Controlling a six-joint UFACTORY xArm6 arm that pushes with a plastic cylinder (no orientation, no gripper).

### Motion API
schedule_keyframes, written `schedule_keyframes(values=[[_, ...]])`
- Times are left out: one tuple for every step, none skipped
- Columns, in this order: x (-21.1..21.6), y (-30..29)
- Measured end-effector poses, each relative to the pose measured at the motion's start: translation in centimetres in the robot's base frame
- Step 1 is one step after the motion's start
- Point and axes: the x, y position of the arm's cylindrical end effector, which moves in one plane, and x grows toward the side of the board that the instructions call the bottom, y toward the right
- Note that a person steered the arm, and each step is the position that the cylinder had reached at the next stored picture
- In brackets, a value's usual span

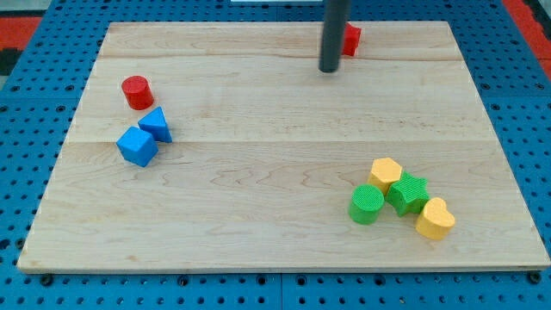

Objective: Push the red star towards the top right

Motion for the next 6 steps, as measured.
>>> schedule_keyframes(values=[[-3.2,-0.4],[-4.3,2.0],[-4.9,4.0],[-4.8,5.7],[-4.3,6.3],[-2.2,4.1]])
